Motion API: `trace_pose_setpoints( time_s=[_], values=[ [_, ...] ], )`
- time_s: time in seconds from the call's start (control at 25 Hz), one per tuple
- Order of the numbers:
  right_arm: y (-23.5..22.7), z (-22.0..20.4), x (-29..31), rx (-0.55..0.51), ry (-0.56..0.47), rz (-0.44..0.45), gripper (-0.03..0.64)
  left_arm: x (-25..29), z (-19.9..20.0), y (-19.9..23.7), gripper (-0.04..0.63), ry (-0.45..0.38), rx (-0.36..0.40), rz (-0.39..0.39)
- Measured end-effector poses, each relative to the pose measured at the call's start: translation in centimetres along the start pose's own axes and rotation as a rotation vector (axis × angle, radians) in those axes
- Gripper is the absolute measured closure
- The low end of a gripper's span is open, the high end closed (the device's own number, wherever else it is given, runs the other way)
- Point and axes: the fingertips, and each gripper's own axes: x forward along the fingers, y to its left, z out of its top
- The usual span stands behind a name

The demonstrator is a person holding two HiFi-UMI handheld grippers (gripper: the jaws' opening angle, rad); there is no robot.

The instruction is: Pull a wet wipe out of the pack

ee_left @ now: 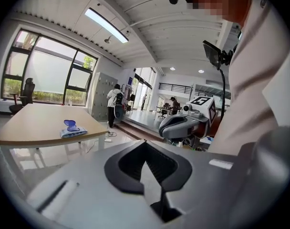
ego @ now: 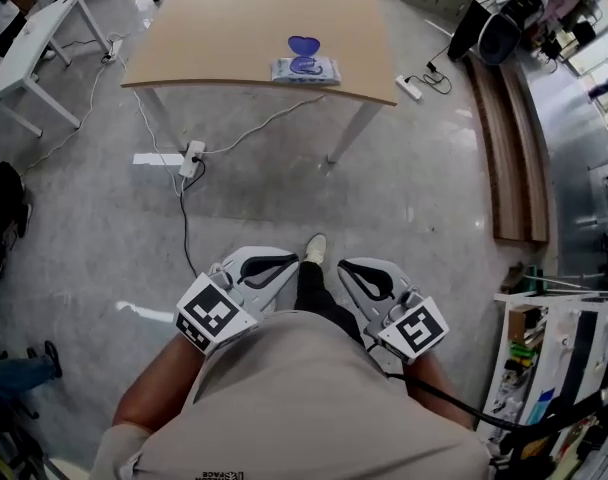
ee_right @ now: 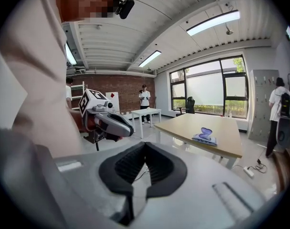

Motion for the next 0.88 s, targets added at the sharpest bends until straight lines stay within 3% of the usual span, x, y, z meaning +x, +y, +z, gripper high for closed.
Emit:
trace_pose_setpoints(
  time_s=[0.2,0.52,0.88],
  values=[
    [-6.2,1.7,3.6,-0.027,-0.036,0.09,0.615,3.4,1.3,5.5,0.591,0.016,-0.027,0.087],
    [-19.0,4.3,6.0,-0.055,-0.057,0.189,0.615,12.7,7.9,13.3,0.59,0.02,-0.006,0.171],
    [-28.0,3.4,8.5,-0.036,-0.043,0.273,0.615,20.1,10.0,19.2,0.591,0.039,-0.069,0.231]
  ],
)
